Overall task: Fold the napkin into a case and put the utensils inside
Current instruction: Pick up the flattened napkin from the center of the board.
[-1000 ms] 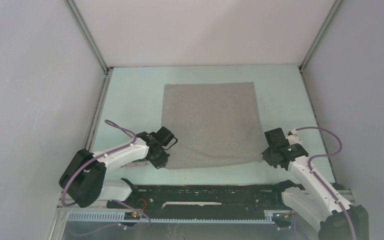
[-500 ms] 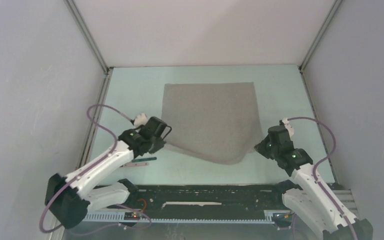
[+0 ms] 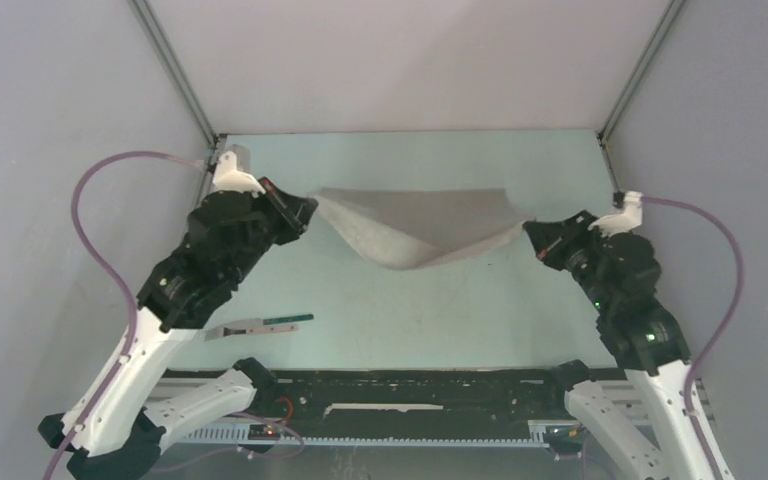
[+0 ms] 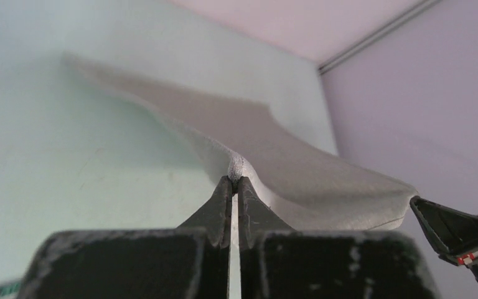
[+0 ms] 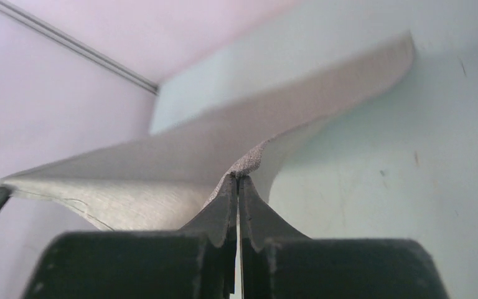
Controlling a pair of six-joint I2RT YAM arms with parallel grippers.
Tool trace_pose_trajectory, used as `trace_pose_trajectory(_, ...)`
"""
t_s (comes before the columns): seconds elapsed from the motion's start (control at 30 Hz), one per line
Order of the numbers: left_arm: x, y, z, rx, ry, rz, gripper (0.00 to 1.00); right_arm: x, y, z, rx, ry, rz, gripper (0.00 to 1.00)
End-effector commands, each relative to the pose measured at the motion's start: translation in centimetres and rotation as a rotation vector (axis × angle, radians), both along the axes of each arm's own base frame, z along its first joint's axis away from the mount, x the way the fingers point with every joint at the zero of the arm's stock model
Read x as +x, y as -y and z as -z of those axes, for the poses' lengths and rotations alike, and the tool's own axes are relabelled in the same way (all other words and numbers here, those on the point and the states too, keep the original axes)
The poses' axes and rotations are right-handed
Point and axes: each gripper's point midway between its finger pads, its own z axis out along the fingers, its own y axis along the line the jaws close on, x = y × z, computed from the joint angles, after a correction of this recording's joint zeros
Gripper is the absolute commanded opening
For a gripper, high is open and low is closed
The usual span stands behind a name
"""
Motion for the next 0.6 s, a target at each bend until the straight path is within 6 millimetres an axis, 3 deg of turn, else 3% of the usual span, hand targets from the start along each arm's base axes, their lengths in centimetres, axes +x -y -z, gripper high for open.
trace_pose_trajectory(0.0,-2.2,1.2,-9.8,-0.075,0.274,0.177,0.00,-2.3,0.4,-9.5,-0.001,0.263,-0.043,0.00)
trace_pose_trajectory(0.1,-4.8,1.0,-14.8,-0.169,0.396,0.242,0.00,-5.0,1.1,-14.2,-0.005,0.394,-0.057,0.00)
trace_pose_trajectory(0.17,-6.3,0.7,-17.0,-0.242,0.451,0.269,0.00,-6.9,1.2,-16.7,-0.002,0.472,-0.081,0.00)
trace_pose_trajectory(0.37,-10.0,-1.1,-20.9,-0.447,0.572,0.295,0.00,-11.5,1.3,-21.5,0.025,0.633,-0.142,0.00)
trace_pose_trajectory(0.47,-9.8,-2.1,-21.0,-0.468,0.582,0.240,0.00,-11.2,2.0,-22.1,0.061,0.613,-0.097,0.00)
trace_pose_trajectory(0.57,-7.6,-2.3,-19.3,-0.458,0.518,0.147,0.00,-8.6,3.0,-21.0,0.094,0.523,0.005,0.00)
